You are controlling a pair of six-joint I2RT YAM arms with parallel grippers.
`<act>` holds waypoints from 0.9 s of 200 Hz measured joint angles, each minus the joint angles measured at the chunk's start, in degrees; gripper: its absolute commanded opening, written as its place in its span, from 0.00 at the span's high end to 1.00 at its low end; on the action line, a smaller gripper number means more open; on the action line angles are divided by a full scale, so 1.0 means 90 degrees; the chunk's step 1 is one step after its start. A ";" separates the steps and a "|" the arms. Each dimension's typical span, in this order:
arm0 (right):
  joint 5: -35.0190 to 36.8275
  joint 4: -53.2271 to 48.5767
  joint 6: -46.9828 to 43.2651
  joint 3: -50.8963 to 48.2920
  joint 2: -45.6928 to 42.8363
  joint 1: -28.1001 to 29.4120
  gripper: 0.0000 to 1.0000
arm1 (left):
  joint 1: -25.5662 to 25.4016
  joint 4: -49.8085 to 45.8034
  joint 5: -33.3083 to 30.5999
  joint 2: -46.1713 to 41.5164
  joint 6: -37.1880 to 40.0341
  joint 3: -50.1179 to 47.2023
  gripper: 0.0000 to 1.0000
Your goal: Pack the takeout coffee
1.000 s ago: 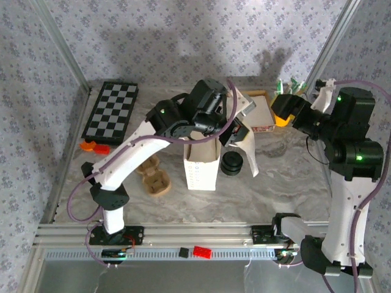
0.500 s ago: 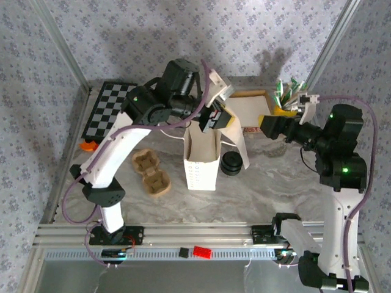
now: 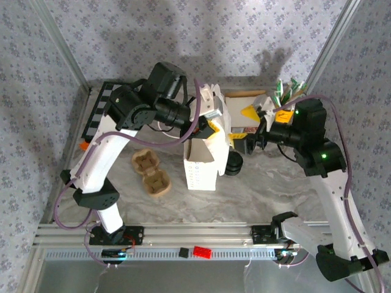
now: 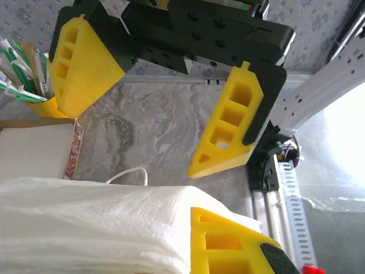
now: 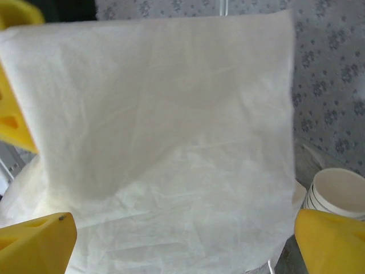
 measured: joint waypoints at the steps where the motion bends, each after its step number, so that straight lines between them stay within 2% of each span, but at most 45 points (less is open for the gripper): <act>1: 0.0007 0.0002 -0.0044 0.0000 0.0005 0.0015 0.00 | 0.0005 -0.0015 -0.0002 0.0000 0.0034 0.0002 1.00; 55: 0.0163 0.0155 -0.1008 -0.0153 0.0240 0.0466 0.00 | 0.0046 -0.0199 -0.0024 0.0007 0.0911 0.0044 1.00; 140: 0.0437 0.0532 -0.1477 -0.0425 0.0359 0.1144 0.00 | 0.0066 -0.0202 -0.0129 0.0007 0.1639 0.0046 1.00; 153: 0.0709 0.0614 -0.1593 -0.0629 0.0121 0.1326 0.00 | 0.0095 -0.0202 -0.0172 0.0007 0.1695 0.0046 1.00; 180: 0.1809 0.1236 -0.2251 -0.1350 -0.0559 0.1846 0.00 | 0.0250 -0.0209 -0.0095 0.0007 0.1724 0.0056 1.00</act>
